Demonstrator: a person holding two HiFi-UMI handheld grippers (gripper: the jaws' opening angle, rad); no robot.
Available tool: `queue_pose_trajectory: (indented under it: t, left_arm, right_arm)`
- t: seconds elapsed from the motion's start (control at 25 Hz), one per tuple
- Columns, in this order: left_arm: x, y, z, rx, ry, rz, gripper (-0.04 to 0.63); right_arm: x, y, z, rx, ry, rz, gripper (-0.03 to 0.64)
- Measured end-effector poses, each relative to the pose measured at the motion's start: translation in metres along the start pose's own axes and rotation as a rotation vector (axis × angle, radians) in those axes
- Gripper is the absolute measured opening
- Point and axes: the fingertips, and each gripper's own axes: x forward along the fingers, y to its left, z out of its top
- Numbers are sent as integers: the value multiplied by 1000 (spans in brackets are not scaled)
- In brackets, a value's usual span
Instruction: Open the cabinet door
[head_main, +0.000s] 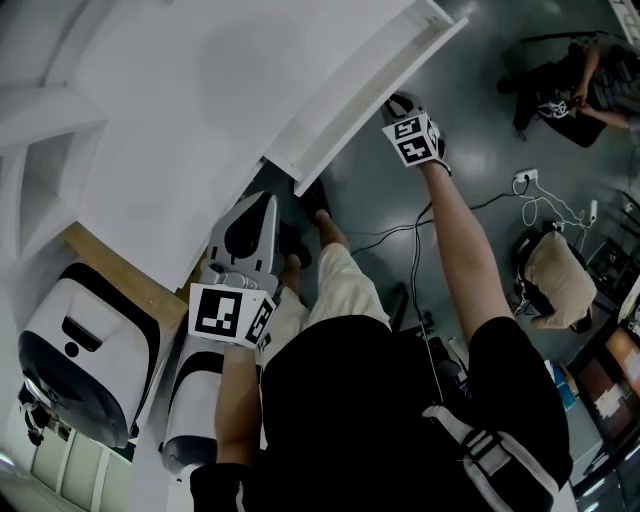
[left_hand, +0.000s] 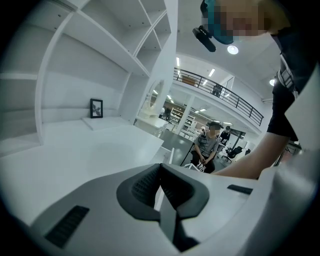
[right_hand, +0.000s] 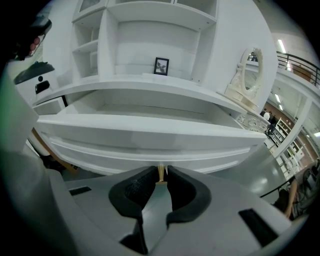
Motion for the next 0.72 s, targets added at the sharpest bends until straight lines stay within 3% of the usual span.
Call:
queue_pose_trajectory:
  t: [0.72]
  left_arm:
    - [10,-30,-3,40,23,-72,23]
  right_arm:
    - [-39,-5,-56,3,29,32,89]
